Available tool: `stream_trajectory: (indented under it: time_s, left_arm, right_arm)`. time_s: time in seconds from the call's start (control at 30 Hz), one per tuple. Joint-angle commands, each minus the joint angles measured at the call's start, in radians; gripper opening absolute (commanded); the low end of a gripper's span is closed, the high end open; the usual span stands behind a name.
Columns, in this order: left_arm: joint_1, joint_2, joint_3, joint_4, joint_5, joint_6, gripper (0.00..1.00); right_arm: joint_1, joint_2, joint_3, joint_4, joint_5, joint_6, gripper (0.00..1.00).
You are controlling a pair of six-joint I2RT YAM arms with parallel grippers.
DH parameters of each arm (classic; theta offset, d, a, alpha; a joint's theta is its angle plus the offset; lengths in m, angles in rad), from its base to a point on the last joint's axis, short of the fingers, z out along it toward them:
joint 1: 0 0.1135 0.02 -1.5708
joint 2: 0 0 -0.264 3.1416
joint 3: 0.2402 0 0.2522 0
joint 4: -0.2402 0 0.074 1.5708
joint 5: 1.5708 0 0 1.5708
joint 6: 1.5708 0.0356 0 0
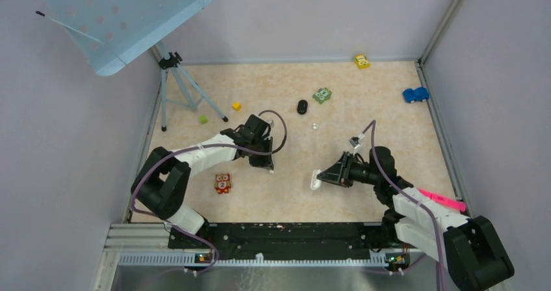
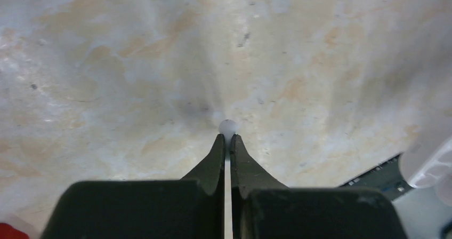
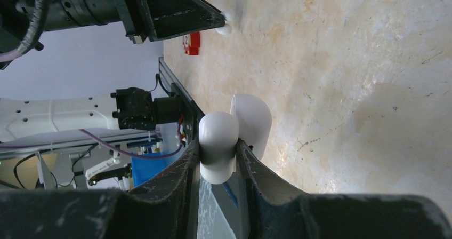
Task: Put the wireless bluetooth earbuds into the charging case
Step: Pick up the right earbud from the center of the board, then insert the right earbud into the right side groove of the charging case.
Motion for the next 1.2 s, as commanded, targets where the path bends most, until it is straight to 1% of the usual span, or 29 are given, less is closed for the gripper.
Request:
stream_trajectory:
  time_s: [0.0,0.17,0.27,0.4,0.53,0.67,0.87,0.97,1.1,1.17]
  left_arm:
    - [-0.006,-0.091,0.065,0.066,0.166,-0.002,0.00]
    - [-0.007,-0.180,0.020,0.319,0.424,-0.075,0.00]
    - [-0.017,-0.189,0.001,0.408,0.491,-0.139,0.00]
    - [-0.055,-0.208,-0.025,0.482,0.482,-0.195,0.00]
    - [-0.069,-0.242,-0.069,0.564,0.490,-0.248,0.00]
    - [-0.071,-0.284,-0.093,0.606,0.491,-0.260,0.00]
    - [-0.074,-0.283,-0.118,0.683,0.564,-0.273,0.00]
    - [-0.079,-0.289,-0.116,0.693,0.565,-0.277,0.00]
    - [-0.083,-0.302,-0.113,0.697,0.533,-0.274,0.00]
    - [-0.092,-0.297,-0.099,0.669,0.534,-0.235,0.00]
  right_arm:
    - [-0.004,-0.008,-0.003,0.066,-0.025,0.001,0.00]
    - [-0.004,-0.014,-0.015,0.106,-0.040,0.007,0.00]
    - [-0.004,-0.014,-0.017,0.127,-0.044,0.019,0.00]
    - [-0.003,-0.017,-0.040,0.229,-0.055,0.070,0.00]
    - [-0.003,-0.014,-0.091,0.423,-0.087,0.141,0.00]
    - [-0.004,-0.011,-0.133,0.627,-0.111,0.209,0.00]
    - [-0.003,0.052,-0.125,0.847,-0.176,0.274,0.00]
    - [-0.004,0.086,-0.118,0.913,-0.183,0.309,0.00]
    - [-0.004,0.115,-0.107,0.930,-0.180,0.326,0.00]
    - [-0.004,0.126,-0.105,0.951,-0.178,0.340,0.00]
